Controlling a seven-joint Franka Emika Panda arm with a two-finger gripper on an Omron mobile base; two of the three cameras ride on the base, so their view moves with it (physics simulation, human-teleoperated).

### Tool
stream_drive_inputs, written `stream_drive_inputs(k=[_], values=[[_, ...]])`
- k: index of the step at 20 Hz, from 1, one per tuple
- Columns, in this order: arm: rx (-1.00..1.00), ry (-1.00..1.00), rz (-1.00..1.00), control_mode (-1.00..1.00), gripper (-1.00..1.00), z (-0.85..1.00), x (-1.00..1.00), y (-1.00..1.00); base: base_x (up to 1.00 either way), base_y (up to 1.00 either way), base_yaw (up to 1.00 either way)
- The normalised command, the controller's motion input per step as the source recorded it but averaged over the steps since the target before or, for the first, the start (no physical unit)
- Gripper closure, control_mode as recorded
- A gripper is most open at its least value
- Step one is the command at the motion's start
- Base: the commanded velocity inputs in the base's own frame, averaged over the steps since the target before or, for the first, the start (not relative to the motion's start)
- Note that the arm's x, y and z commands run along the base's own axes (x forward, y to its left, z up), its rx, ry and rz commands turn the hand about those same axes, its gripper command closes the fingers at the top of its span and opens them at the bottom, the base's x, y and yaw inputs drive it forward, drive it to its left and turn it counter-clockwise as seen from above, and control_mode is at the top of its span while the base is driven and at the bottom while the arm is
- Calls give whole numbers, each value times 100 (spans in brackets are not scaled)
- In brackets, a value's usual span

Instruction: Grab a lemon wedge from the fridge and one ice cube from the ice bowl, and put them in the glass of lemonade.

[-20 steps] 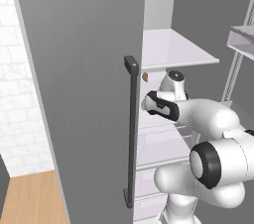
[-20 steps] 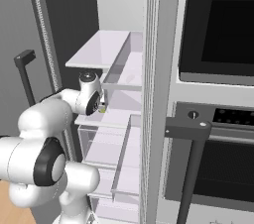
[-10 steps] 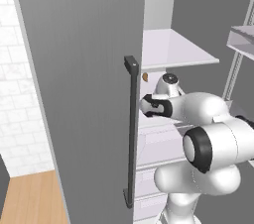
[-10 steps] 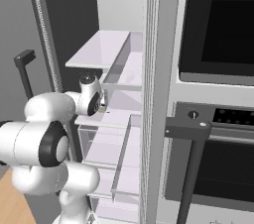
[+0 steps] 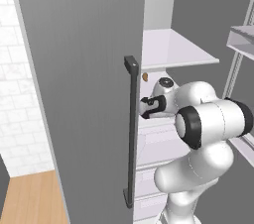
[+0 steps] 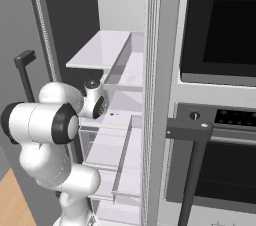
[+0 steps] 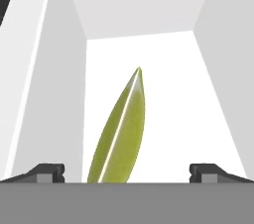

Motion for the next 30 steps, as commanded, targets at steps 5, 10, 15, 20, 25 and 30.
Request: stream_drive_inputs(k=[5,10,15,20,25,30], values=[[0,4,0,-100,-100,0,42,0,0,0,0],[0,2,0,-100,-100,-7,2,0,0,0,0],[0,6,-1,-100,-100,-25,1,0,0,0,0],[0,4,-1,-100,-100,-23,0,0,0,0,0],[0,1,0,-100,-100,0,-2,0,0,0,0],[0,0,-3,-100,-100,-1,0,0,0,0,0]])
